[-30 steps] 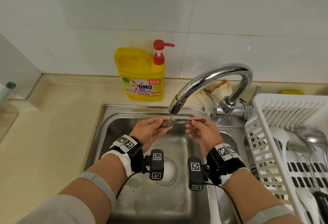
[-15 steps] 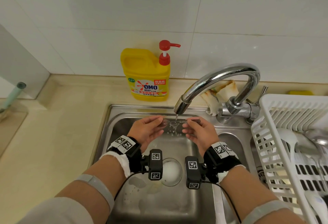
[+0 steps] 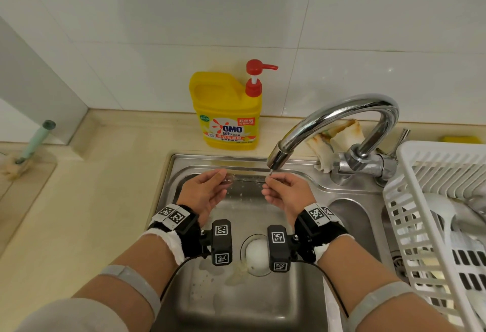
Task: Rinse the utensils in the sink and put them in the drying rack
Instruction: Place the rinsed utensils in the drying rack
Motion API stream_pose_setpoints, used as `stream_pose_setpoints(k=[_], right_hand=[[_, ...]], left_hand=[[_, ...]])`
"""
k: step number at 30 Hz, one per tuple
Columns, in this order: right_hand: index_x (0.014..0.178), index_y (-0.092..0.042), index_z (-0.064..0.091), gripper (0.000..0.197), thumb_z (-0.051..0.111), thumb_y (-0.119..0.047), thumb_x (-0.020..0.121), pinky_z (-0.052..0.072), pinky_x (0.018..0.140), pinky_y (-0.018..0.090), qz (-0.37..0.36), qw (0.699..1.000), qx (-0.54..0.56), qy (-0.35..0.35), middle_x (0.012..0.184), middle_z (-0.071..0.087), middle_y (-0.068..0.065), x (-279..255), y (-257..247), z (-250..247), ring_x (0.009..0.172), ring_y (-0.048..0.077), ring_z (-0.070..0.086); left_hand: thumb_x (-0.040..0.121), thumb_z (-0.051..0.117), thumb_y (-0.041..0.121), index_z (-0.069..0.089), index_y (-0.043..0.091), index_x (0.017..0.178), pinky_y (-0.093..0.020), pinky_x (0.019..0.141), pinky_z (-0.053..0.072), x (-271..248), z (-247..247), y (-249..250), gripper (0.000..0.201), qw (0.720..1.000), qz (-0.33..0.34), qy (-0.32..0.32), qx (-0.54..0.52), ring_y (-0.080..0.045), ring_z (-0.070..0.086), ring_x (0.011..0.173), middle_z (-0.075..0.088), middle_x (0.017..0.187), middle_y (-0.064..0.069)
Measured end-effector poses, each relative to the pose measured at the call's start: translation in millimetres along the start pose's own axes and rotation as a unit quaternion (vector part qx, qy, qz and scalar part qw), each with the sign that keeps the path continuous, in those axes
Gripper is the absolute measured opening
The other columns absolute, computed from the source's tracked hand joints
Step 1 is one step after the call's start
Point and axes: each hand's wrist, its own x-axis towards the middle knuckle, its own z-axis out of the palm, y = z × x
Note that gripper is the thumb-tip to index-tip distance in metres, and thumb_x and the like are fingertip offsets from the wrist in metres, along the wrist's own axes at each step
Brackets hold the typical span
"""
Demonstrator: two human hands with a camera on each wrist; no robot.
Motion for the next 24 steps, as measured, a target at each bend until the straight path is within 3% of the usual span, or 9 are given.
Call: stream_pose_setpoints(k=[7,11,17,20,22,24], right_hand=[[0.104,-0.006,0.067,0.021,0.051,-0.02,0.104,0.057,0.068,0.029,0.03,0.998,-0.039,-0.036,0.09,0.078,0.012,6,0,9,0.07,0.019,0.071],[0.091,-0.008,0.068,0.011,0.061,-0.013,0.098,0.055,0.07,0.028,0.033,0.998,-0.037,-0.038,0.077,0.073,0.008,6,-2,13,0.064,0.013,0.063],[0.094,-0.006,0.072,0.015,0.059,-0.011,0.099,0.053,0.054,0.022,0.02,0.998,-0.046,-0.035,0.069,0.066,0.007,5,-2,10,0.053,0.009,0.057],[0.099,-0.006,0.071,0.018,0.054,-0.01,0.102,0.058,0.059,0.024,0.025,0.998,-0.025,-0.046,0.075,0.071,0.011,5,-1,10,0.061,0.014,0.067],[0.1,-0.004,0.072,0.013,0.059,-0.005,0.098,0.059,0.064,0.026,0.029,0.998,-0.019,-0.053,0.08,0.072,0.011,5,-1,10,0.068,0.016,0.07],[0.097,-0.005,0.072,0.007,0.066,-0.006,0.094,0.057,0.063,0.026,0.025,0.997,-0.038,-0.056,0.078,0.071,0.01,5,-2,10,0.064,0.014,0.067]], left_hand=[[0.091,0.07,0.018,0.072,0.007,0.111,-0.019,0.06,0.057,-1,-10,4,0.023,0.999,0.016,0.026,-0.029,-0.012,0.071,0.077,0.076,0.101,-0.014],[0.09,0.071,0.018,0.073,0.007,0.111,-0.019,0.061,0.056,-1,-12,4,0.024,0.999,0.021,0.028,-0.028,-0.012,0.071,0.077,0.077,0.097,-0.011],[0.09,0.071,0.019,0.072,0.009,0.112,-0.021,0.064,0.056,-2,-13,3,0.025,1.0,0.023,0.014,-0.013,-0.014,0.07,0.081,0.076,0.098,-0.011],[0.091,0.07,0.018,0.072,0.009,0.111,-0.021,0.066,0.055,-1,-10,4,0.022,0.999,0.029,0.011,-0.012,-0.014,0.07,0.082,0.076,0.097,-0.01],[0.091,0.07,0.018,0.072,0.009,0.111,-0.022,0.067,0.055,-1,-8,4,0.022,0.999,0.032,0.009,-0.009,-0.014,0.07,0.082,0.076,0.098,-0.011],[0.091,0.07,0.018,0.072,0.008,0.111,-0.022,0.068,0.055,0,-6,5,0.023,0.999,0.034,0.005,-0.004,-0.015,0.07,0.083,0.076,0.099,-0.012]])
